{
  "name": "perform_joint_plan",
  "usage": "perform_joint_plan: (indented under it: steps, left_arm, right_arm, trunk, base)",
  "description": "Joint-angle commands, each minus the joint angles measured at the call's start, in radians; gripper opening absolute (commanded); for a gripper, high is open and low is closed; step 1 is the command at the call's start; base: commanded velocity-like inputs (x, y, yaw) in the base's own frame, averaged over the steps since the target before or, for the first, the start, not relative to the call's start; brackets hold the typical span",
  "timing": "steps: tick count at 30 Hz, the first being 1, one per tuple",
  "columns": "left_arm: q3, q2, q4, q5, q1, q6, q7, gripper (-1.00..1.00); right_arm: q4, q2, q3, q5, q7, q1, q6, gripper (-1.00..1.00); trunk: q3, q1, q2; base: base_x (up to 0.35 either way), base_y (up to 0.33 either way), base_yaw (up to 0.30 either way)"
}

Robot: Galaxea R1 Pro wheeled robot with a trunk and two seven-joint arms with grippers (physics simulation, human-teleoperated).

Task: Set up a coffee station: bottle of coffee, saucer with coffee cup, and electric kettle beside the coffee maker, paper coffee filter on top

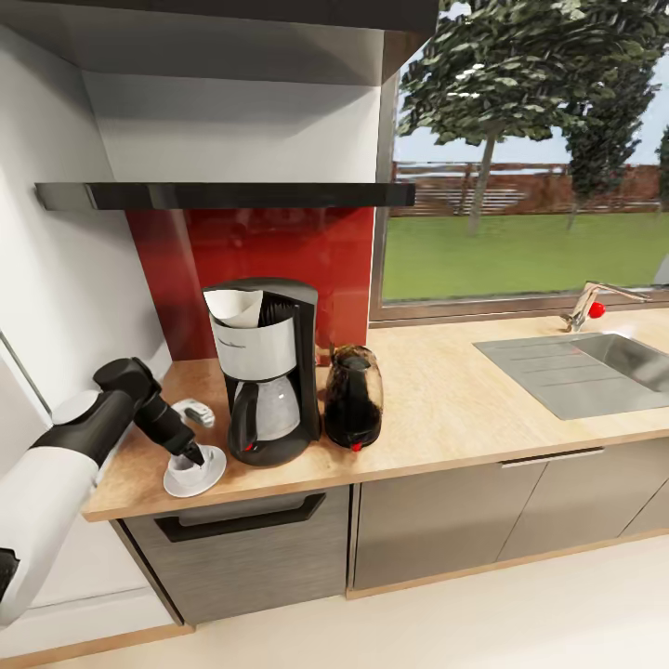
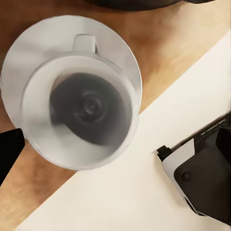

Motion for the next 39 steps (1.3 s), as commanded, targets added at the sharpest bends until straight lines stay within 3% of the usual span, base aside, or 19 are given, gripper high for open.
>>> perform_joint_plan:
  steps: [1, 7, 11, 21, 26, 31, 33, 34, 35, 37, 39]
  left_arm:
    - [0.019, 0.001, -0.002, -0.008, -0.002, 0.010, -0.009, 1.00]
    - [0.132, -0.002, -0.003, -0.006, -0.014, 0.007, 0.005, 1.00]
    - [0.180, -0.003, -0.004, -0.004, -0.016, 0.006, 0.023, 1.00]
    - [0.205, -0.006, -0.051, 0.001, -0.010, 0.005, 0.034, 1.00]
    - [0.256, -0.006, -0.123, 0.004, 0.001, 0.004, 0.035, 1.00]
    - [0.406, -0.004, -0.168, 0.009, 0.005, -0.027, 0.039, 1.00]
    - [0.514, -0.008, -0.189, 0.026, 0.005, -0.096, 0.040, 1.00]
    - [0.569, -0.010, -0.198, 0.042, 0.005, -0.143, 0.041, 1.00]
    - [0.595, -0.011, -0.201, 0.052, 0.005, -0.168, 0.041, 1.00]
    - [0.683, -0.016, -0.209, 0.101, 0.011, -0.263, 0.041, 1.00]
    - [0.743, -0.018, -0.212, 0.151, 0.036, -0.330, 0.041, 1.00]
  right_arm:
    - [-0.002, -0.001, 0.008, -0.011, 0.003, 0.000, 0.006, 1.00]
    - [-0.003, 0.001, 0.007, -0.011, 0.003, 0.000, 0.006, 1.00]
    - [-0.003, 0.001, 0.006, -0.011, 0.003, 0.000, 0.005, 1.00]
    - [-0.004, 0.001, 0.005, -0.012, 0.003, 0.000, 0.004, 1.00]
    - [-0.004, 0.001, 0.005, -0.012, 0.004, 0.000, 0.004, 1.00]
    - [-0.004, 0.001, 0.005, -0.012, 0.004, 0.000, 0.004, 1.00]
    - [-0.004, 0.001, 0.005, -0.012, 0.004, 0.000, 0.004, 1.00]
    - [-0.004, 0.001, 0.005, -0.012, 0.004, 0.000, 0.004, 1.00]
    - [-0.005, 0.001, 0.005, -0.012, 0.004, 0.000, 0.004, 1.00]
    - [-0.005, 0.001, 0.005, -0.012, 0.004, 0.000, 0.004, 1.00]
    - [-0.005, 0.002, 0.005, -0.012, 0.004, 0.000, 0.004, 1.00]
  trunk:
    - [-0.002, 0.000, -0.001]
    - [-0.002, 0.000, -0.001]
    - [-0.002, 0.000, -0.001]
    - [-0.002, 0.000, -0.001]
    - [-0.002, 0.000, -0.001]
    - [-0.002, 0.000, -0.001]
    - [-0.002, 0.000, -0.001]
    - [-0.002, 0.000, -0.001]
    - [-0.002, 0.000, -0.001]
    - [-0.002, 0.000, -0.001]
    - [-0.002, 0.000, -0.001]
  base:
    - [0.000, 0.000, 0.000]
    - [0.000, 0.000, 0.000]
    - [0.000, 0.000, 0.000]
    - [-0.200, 0.000, 0.000]
    - [-0.164, 0.000, 0.000]
    - [-0.023, 0.000, 0.000]
    - [-0.005, 0.000, 0.000]
    - [-0.003, 0.000, 0.000]
    - [-0.002, 0.000, 0.000]
    - [-0.001, 0.000, 0.000]
    - [0.000, 0.000, 0.000]
